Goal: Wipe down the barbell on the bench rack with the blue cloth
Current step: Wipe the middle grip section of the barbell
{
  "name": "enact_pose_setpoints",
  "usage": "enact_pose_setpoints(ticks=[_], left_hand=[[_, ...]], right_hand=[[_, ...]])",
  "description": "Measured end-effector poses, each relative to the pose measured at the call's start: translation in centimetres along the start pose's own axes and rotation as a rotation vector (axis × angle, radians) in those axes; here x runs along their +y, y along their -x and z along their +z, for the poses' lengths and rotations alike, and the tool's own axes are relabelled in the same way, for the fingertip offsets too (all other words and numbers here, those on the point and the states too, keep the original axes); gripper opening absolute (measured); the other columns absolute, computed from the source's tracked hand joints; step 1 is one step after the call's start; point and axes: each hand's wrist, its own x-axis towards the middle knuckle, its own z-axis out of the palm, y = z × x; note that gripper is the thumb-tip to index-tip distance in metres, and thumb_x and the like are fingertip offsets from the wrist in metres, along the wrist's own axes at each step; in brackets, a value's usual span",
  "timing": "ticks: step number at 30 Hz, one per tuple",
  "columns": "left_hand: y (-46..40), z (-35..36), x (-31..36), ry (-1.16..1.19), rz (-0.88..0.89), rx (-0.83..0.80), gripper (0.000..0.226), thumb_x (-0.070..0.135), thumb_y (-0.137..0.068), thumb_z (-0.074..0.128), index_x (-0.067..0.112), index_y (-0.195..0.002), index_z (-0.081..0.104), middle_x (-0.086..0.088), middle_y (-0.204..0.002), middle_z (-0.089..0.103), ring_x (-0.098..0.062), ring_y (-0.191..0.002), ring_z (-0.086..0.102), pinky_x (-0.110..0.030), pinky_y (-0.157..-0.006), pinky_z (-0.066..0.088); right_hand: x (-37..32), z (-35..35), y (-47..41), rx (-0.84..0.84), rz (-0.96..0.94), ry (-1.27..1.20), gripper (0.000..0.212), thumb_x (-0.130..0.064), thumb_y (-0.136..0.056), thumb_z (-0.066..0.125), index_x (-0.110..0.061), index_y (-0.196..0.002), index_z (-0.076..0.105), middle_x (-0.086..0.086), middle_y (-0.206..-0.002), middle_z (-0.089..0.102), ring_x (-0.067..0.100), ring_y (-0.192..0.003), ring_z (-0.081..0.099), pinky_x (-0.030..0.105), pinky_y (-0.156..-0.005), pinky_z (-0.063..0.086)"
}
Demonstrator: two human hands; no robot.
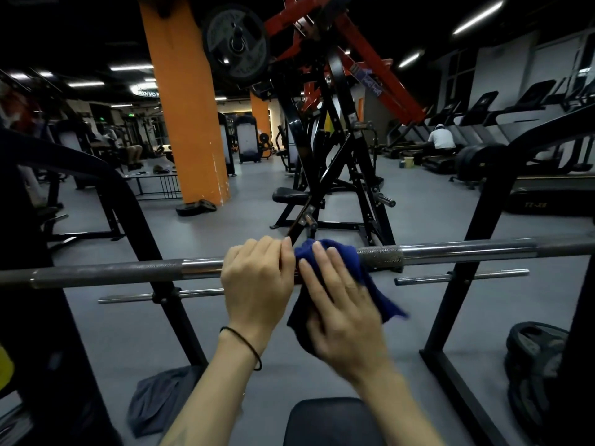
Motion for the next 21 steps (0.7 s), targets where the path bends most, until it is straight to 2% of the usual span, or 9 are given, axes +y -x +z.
enact_pose_setpoints(ticks=[2, 6, 7, 9, 11, 14, 16, 18, 21], left_hand=[[0.4, 0.0, -0.4, 0.027, 0.051, 0.044, 0.04, 0.024, -0.105, 0.046, 0.017, -0.066, 0.049, 0.0, -0.061, 0.045, -0.022, -0.058, 0.041, -0.037, -0.061, 0.034], [0.4, 0.5, -0.3, 0.035, 0.055, 0.117, 0.041, 0.023, -0.105, 0.047, 0.016, -0.065, 0.049, -0.001, -0.061, 0.046, -0.022, -0.059, 0.043, -0.037, -0.061, 0.034], [0.5, 0.6, -0.3, 0.034, 0.059, 0.126, 0.04, 0.023, -0.105, 0.047, 0.016, -0.065, 0.05, -0.001, -0.061, 0.046, -0.022, -0.059, 0.044, -0.037, -0.061, 0.035], [0.5, 0.7, -0.5, 0.029, 0.066, 0.127, 0.04, 0.022, -0.104, 0.047, 0.016, -0.065, 0.05, -0.002, -0.061, 0.047, -0.023, -0.058, 0.044, -0.038, -0.061, 0.036], [0.5, 0.7, -0.6, 0.029, 0.061, 0.121, 0.04, 0.022, -0.104, 0.047, 0.016, -0.065, 0.05, -0.002, -0.061, 0.047, -0.024, -0.058, 0.044, -0.039, -0.061, 0.035], [0.5, 0.9, -0.2, 0.024, 0.035, 0.131, 0.042, 0.023, -0.104, 0.046, 0.015, -0.062, 0.049, -0.002, -0.058, 0.045, -0.024, -0.056, 0.043, -0.038, -0.06, 0.034], [0.3, 1.0, 0.0, 0.005, 0.008, 0.152, 0.043, 0.022, -0.102, 0.047, 0.015, -0.06, 0.048, -0.002, -0.055, 0.044, -0.023, -0.053, 0.041, -0.038, -0.058, 0.033], [-0.2, 1.1, 0.1, -0.006, -0.008, 0.169, 0.045, 0.021, -0.101, 0.049, 0.016, -0.056, 0.046, -0.002, -0.051, 0.043, -0.023, -0.048, 0.041, -0.035, -0.055, 0.032], [-0.7, 1.2, -0.1, -0.032, 0.009, 0.148, 0.049, 0.021, -0.1, 0.05, 0.016, -0.051, 0.046, -0.003, -0.046, 0.044, -0.025, -0.042, 0.04, -0.032, -0.05, 0.03]], right_hand=[[2.7, -0.7, 0.8, 0.07, 0.042, 0.062, 0.065, -0.014, -0.095, 0.049, -0.014, -0.159, 0.037, 0.014, -0.168, 0.028, 0.032, -0.157, 0.024, 0.05, -0.126, 0.023], [-2.2, 0.2, -0.4, 0.23, 0.475, -0.206, 0.057, -0.024, -0.105, 0.037, -0.008, -0.16, 0.032, 0.012, -0.171, 0.021, 0.033, -0.159, 0.012, 0.049, -0.129, 0.008], [-3.5, 0.5, -0.7, 0.187, 0.452, -0.255, 0.057, -0.031, -0.108, 0.034, -0.008, -0.16, 0.031, 0.011, -0.172, 0.018, 0.033, -0.16, 0.009, 0.046, -0.13, 0.006], [-2.8, 0.2, -0.9, 0.068, 0.198, -0.172, 0.057, -0.041, -0.111, 0.03, -0.009, -0.159, 0.035, 0.013, -0.17, 0.023, 0.031, -0.159, 0.015, 0.044, -0.129, 0.009], [0.7, -0.7, -0.5, 0.079, 0.059, -0.02, 0.052, -0.037, -0.111, 0.034, -0.011, -0.155, 0.042, 0.014, -0.166, 0.032, 0.03, -0.157, 0.024, 0.044, -0.128, 0.014], [3.6, -1.5, -0.3, 0.265, 0.388, -0.074, 0.052, -0.031, -0.11, 0.033, -0.005, -0.155, 0.041, 0.013, -0.165, 0.034, 0.03, -0.157, 0.022, 0.05, -0.129, 0.014], [1.2, -0.8, -1.2, 0.314, 0.54, -0.167, 0.058, -0.036, -0.11, 0.03, -0.001, -0.157, 0.036, 0.014, -0.167, 0.029, 0.031, -0.159, 0.014, 0.053, -0.129, 0.008], [-1.7, 0.3, -1.6, 0.224, 0.452, -0.202, 0.064, -0.042, -0.11, 0.029, -0.001, -0.159, 0.031, 0.015, -0.17, 0.022, 0.032, -0.16, 0.01, 0.053, -0.129, 0.008], [-1.9, 0.6, -0.8, 0.039, 0.098, -0.09, 0.061, -0.042, -0.11, 0.035, -0.004, -0.158, 0.036, 0.014, -0.169, 0.024, 0.031, -0.159, 0.017, 0.047, -0.129, 0.015]])
